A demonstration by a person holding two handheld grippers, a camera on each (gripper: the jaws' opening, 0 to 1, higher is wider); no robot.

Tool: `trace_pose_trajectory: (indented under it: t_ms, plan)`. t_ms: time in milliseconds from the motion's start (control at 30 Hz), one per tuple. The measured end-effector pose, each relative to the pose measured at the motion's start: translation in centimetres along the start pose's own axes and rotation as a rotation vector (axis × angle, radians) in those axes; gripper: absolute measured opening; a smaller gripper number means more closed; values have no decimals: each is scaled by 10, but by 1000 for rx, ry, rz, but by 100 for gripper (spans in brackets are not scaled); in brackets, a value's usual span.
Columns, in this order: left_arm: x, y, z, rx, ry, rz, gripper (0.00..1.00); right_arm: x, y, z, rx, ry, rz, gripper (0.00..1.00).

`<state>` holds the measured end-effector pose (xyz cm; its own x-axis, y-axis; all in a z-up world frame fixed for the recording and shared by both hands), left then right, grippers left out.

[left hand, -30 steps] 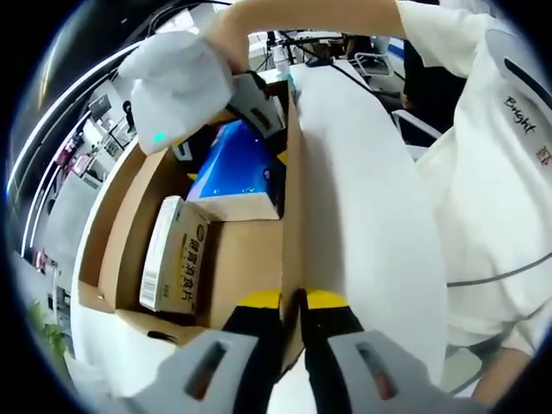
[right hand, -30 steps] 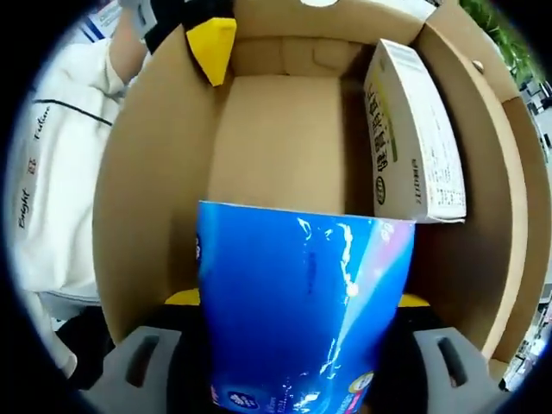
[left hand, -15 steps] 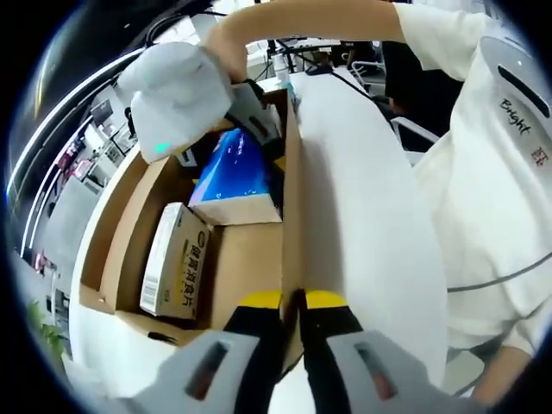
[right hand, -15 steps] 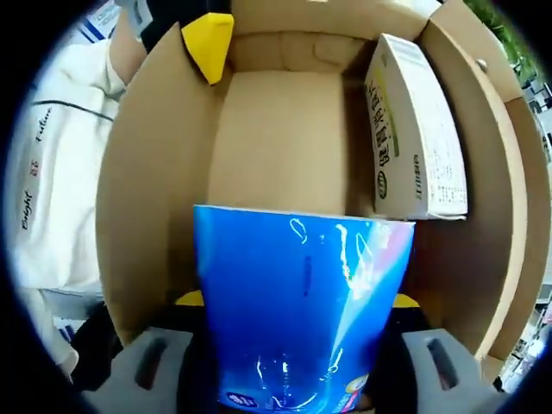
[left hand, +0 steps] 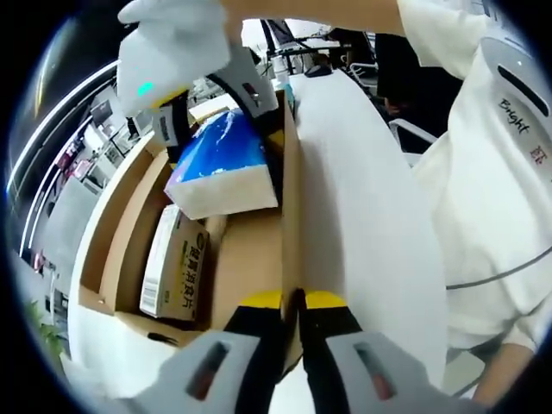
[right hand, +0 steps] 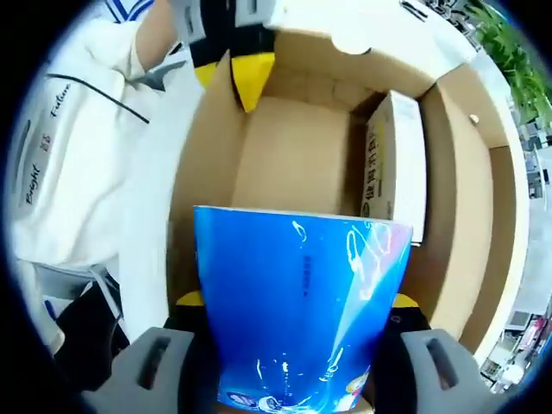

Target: Operate the shoe box by opening the lid, removing the specified soft item, and placing it in the target area until the item is outside and the box remains undamaged.

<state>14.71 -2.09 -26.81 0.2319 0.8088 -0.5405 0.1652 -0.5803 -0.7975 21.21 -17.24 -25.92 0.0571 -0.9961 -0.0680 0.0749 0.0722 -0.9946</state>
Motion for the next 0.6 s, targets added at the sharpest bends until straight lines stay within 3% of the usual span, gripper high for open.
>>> trace_pose_trajectory:
  t_ms: [267,467,600]
  plan:
    - [0,0,0,0,-3,-2,5,9,-15,-1,39,30,-63,70]
    - [0,0,-1,6,-21,1,5,6,-23,-4,42,16,-46,70]
    - [-1,1,0,5,-15,-5,5,6,-30,-1,66,-50,-34,70]
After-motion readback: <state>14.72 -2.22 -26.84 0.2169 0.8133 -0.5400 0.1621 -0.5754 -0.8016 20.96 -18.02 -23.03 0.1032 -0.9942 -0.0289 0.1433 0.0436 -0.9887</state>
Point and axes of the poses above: the point that each gripper's makers call its tool centre point, and the gripper's own axes: y roughly forward along the fingers, z roughly to its right, x roughly out of its underside, the point moved 5 cm from there along -y, roughly backward along the fingers, and after that the axes turned 6 degrees about y, right-handed, at the moved point
